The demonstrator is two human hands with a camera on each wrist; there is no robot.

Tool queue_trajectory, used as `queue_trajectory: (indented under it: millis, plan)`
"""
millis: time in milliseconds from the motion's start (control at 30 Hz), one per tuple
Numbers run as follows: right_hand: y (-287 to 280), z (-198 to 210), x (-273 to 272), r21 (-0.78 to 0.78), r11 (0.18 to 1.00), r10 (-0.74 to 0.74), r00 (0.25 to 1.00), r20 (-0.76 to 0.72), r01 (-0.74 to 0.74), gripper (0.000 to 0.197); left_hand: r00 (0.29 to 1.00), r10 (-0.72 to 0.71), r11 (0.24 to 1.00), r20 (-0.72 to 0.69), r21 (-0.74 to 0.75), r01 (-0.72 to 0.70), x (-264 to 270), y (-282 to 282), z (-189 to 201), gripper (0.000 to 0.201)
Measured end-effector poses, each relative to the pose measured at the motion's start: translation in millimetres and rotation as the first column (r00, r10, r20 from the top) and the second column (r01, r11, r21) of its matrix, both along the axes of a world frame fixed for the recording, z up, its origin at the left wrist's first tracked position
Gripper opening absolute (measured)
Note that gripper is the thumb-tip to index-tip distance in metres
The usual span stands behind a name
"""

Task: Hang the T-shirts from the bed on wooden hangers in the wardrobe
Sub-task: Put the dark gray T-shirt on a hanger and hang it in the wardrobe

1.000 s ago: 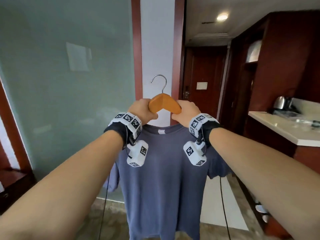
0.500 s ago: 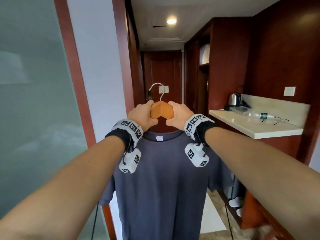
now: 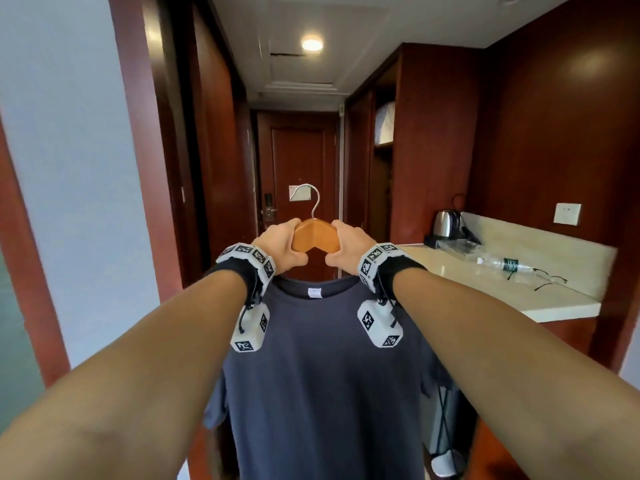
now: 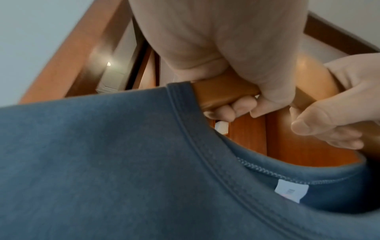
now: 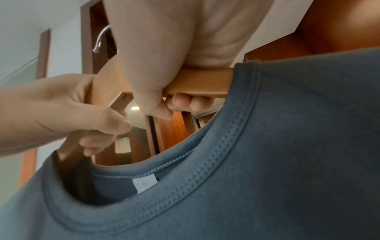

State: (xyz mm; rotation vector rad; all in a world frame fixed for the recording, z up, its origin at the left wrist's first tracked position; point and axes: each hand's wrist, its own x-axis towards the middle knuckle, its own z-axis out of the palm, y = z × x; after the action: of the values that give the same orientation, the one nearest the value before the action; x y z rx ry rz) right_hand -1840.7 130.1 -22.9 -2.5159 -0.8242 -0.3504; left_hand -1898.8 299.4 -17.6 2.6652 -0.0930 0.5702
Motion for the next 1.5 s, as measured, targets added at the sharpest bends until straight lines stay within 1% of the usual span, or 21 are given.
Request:
queue_trajectory:
  millis: [100,200,367,434,501,567,634,734,834,1035,1202,1368,1502]
  plan:
    - [-0.1,-1.5,52.5,-0.001,1.000,-0.005,1.000,-0.007,0.005,0.037,1.000,-0.009,1.000,-0.001,-0.019,0.009,54.0,1.3,-1.9,0.031]
    - [4.4,-4.3,107.5,-0.006,1.000,-0.014,1.000,0.021,0.014,0.038,1.000,-0.024,0.999,0.009,-0.024,0.025,111.1,7.4,-6.5,0.032]
    - [26.8,-6.2,207.6,-0.020,0.999,-0.028,0.997,0.065,0.030,0.042,0.998,-0.061,0.997,0.023,-0.039,0.062,214.2,31.2,-10.4,0.032]
    - [38.6,-5.0,251.6,-0.024,0.999,-0.027,0.997,0.073,0.029,0.039,0.996,-0.077,0.996,0.043,-0.037,0.079,258.9,43.8,-10.0,0.032]
    - [50.9,0.5,296.1,-0.022,0.999,-0.037,0.996,0.086,0.039,0.036,0.993,-0.100,0.994,0.068,-0.038,0.102,306.3,57.2,-6.6,0.036]
    - [62.7,10.6,340.9,-0.022,0.998,-0.055,0.995,0.085,0.057,0.035,0.989,-0.122,0.991,0.079,-0.042,0.125,355.7,70.0,1.8,0.043]
    - [73.8,20.4,385.1,-0.018,0.997,-0.073,0.993,0.092,0.075,0.035,0.985,-0.140,0.989,0.098,-0.033,0.143,403.0,81.9,10.5,0.046]
    - [86.0,29.6,444.6,0.001,0.995,-0.096,0.991,0.094,0.096,0.033,0.979,-0.168,0.985,0.111,-0.014,0.171,466.3,94.8,22.7,0.045]
    - [97.2,29.0,502.3,0.013,0.995,-0.104,0.992,0.075,0.103,0.032,0.979,-0.169,0.985,0.116,-0.007,0.171,527.4,107.0,23.0,0.043]
    - [117.1,9.3,630.7,0.019,0.994,-0.108,0.992,0.064,0.107,0.031,0.979,-0.183,0.983,0.091,-0.016,0.185,659.6,128.4,6.5,0.037]
    - [126.0,-3.9,749.3,0.013,0.996,-0.090,0.994,0.063,0.089,0.031,0.980,-0.180,0.984,0.084,-0.004,0.181,775.9,141.0,-6.6,0.033]
    - [142.3,11.2,869.1,-0.007,0.998,-0.058,0.995,0.083,0.059,0.031,0.982,-0.166,0.986,0.092,0.004,0.167,889.0,154.5,6.4,0.032]
    - [159.8,19.0,950.3,-0.029,0.999,-0.033,0.995,0.092,0.036,0.032,0.982,-0.149,0.988,0.114,-0.012,0.152,966.8,172.8,11.0,0.032]
